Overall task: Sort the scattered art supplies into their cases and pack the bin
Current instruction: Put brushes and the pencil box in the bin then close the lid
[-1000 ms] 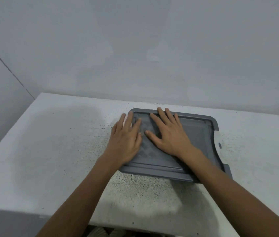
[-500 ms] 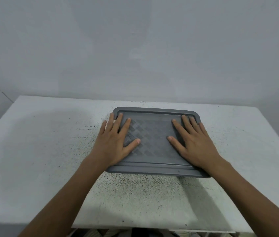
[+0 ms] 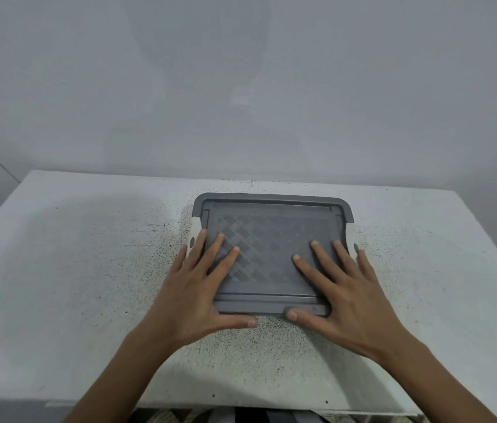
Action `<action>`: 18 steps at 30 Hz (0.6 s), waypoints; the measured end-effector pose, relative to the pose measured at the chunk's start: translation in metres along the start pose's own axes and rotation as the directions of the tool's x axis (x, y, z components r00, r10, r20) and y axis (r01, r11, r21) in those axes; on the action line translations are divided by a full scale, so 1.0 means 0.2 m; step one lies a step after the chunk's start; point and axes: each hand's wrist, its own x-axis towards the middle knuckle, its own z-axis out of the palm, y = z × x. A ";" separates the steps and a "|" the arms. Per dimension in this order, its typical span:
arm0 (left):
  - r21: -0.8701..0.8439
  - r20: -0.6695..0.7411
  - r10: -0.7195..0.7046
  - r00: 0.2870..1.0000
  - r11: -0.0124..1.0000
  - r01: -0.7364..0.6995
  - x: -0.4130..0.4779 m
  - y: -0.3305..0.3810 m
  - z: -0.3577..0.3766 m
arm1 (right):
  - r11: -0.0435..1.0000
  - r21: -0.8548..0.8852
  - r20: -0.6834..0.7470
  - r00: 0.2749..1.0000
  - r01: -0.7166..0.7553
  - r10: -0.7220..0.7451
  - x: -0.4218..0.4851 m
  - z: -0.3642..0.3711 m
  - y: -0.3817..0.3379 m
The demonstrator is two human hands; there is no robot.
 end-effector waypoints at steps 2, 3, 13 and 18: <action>-0.014 -0.019 0.006 1.000 1.000 -0.006 0.00 0.00 0.00 | 1.000 -0.025 -0.009 1.000 0.018 -0.018 0.00 0.01 0.00; -0.021 -0.024 0.008 1.000 1.000 -0.008 0.00 0.00 0.01 | 0.999 -0.036 -0.013 1.000 0.023 -0.024 0.00 0.01 0.00; -0.018 -0.049 0.014 0.999 1.000 -0.015 0.08 -0.02 0.01 | 0.997 -0.075 -0.076 0.997 0.027 -0.033 0.08 0.03 0.03; -0.003 -0.067 0.021 0.998 1.000 -0.021 0.18 -0.05 0.00 | 0.996 -0.085 -0.075 0.997 0.015 -0.021 0.16 0.03 0.07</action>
